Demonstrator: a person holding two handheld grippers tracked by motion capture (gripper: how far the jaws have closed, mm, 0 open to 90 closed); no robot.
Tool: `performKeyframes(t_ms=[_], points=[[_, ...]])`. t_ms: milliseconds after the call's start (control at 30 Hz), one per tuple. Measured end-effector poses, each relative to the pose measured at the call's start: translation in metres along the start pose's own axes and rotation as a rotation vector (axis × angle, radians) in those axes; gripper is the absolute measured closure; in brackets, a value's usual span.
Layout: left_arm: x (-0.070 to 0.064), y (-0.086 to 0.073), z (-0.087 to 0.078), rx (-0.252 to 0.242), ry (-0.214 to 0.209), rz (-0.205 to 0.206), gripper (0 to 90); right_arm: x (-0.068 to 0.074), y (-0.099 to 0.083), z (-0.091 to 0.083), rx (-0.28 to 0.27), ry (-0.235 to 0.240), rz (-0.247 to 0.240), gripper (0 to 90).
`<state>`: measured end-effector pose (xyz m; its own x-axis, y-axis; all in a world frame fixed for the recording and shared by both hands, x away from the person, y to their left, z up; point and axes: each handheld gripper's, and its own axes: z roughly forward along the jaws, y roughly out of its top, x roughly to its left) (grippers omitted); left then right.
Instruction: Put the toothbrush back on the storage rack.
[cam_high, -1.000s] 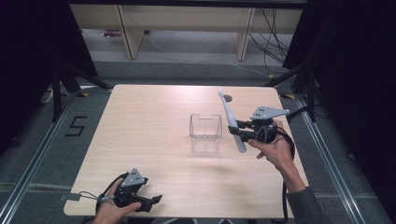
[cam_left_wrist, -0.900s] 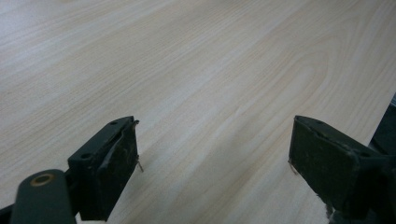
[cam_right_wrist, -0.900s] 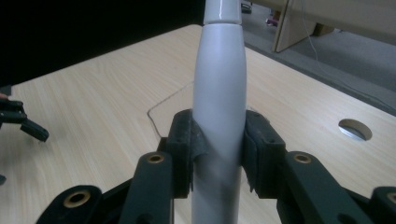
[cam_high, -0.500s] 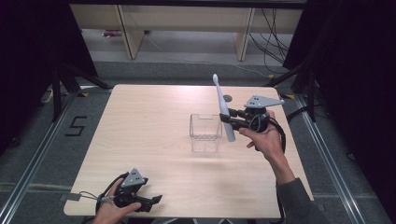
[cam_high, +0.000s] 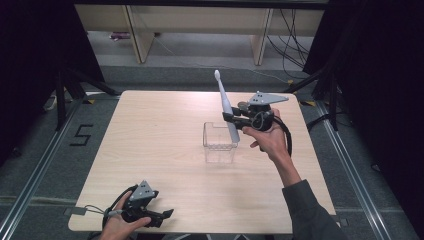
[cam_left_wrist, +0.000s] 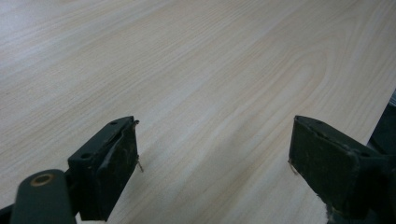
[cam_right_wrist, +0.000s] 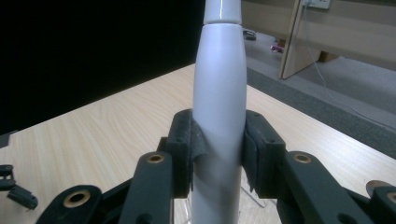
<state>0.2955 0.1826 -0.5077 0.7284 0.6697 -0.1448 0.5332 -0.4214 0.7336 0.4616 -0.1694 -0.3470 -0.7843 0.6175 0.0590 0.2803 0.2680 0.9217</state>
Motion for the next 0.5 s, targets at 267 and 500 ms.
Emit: performKeyframes(t_ms=[267, 500], points=[[0.0, 0.0, 0.0, -0.003, 0.0, -0.001, 14.9, -0.006, -0.004, 0.021, 0.028, -0.005, 0.004, 66.6], [0.0, 0.0, 0.0, -0.005, 0.0, -0.007, 14.9, -0.009, -0.013, 0.039, 0.076, 0.002, 0.011, 66.6]])
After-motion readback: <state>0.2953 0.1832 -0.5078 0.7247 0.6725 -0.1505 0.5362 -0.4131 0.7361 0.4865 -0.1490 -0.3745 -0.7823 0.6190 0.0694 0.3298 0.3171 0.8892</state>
